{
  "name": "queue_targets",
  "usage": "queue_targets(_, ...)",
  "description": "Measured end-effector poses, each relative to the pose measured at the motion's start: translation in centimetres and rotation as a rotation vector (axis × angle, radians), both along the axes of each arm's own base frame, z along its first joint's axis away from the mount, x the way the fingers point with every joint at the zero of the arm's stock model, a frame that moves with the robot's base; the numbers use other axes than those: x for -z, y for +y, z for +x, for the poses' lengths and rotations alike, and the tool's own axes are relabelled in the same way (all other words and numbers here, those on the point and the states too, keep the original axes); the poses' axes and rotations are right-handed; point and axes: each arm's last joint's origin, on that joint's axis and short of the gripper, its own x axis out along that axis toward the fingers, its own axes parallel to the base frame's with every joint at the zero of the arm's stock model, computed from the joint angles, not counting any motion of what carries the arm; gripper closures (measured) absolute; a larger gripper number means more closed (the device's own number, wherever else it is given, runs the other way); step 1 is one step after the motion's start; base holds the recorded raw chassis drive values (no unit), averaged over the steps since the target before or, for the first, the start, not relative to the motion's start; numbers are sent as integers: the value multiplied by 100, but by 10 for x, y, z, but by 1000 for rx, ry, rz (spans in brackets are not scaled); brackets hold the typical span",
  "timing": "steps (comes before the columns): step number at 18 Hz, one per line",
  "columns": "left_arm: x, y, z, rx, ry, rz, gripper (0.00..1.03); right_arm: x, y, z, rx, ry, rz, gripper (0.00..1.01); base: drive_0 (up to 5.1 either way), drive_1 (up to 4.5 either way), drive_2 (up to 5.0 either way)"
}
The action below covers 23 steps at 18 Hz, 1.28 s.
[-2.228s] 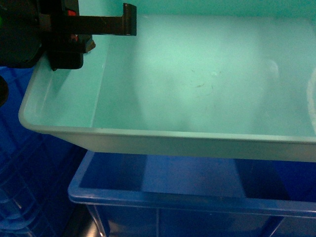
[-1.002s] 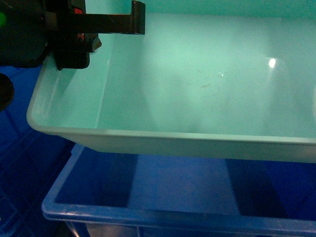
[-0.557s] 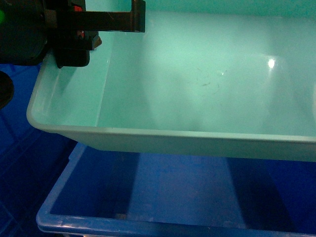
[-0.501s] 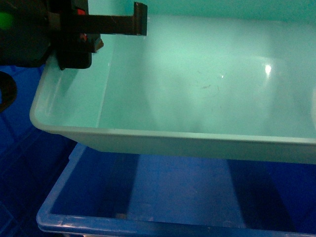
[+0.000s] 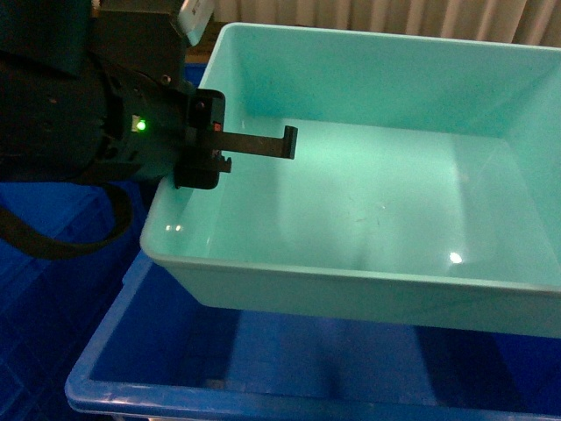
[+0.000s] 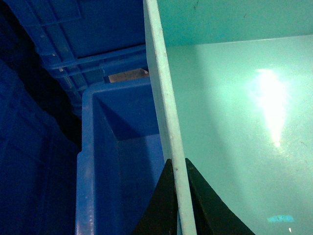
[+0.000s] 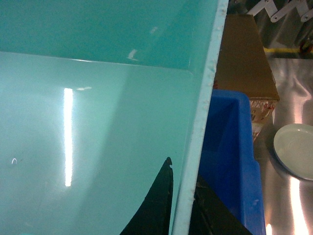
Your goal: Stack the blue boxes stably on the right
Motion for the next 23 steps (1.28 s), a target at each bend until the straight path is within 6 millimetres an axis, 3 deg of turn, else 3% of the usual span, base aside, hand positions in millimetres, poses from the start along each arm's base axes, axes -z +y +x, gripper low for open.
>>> queue_targets(3, 6, -3, 10, 0, 22, 8, 101, 5, -1, 11, -7, 29, 3, 94, 0, 0, 0)
queue_targets(6, 24, -7, 38, -7, 92, 27, 101, 26, -3, 37, -15, 101, -13, 94, 0, 0, 0)
queue_targets(8, 58, -9, 71, -24, 192, 56, 101, 57, -3, 66, -22, 219, -34, 94, 0, 0, 0)
queue_targets(9, 78, -9, 72, -31, 242, 70, 101, 78, -3, 69, -24, 283, -41, 94, 0, 0, 0)
queue_targets(15, 95, -12, 73, -42, 273, 68, 101, 95, -2, 69, -26, 307, -60, 94, 0, 0, 0)
queue_targets(18, 121, -7, 74, -58, 339, 73, 101, 117, 5, 67, -36, 363, -79, 94, 0, 0, 0)
queue_targets(23, 126, -2, 75, -62, 348, 66, 101, 114, 11, 72, -44, 342, -96, 94, 0, 0, 0)
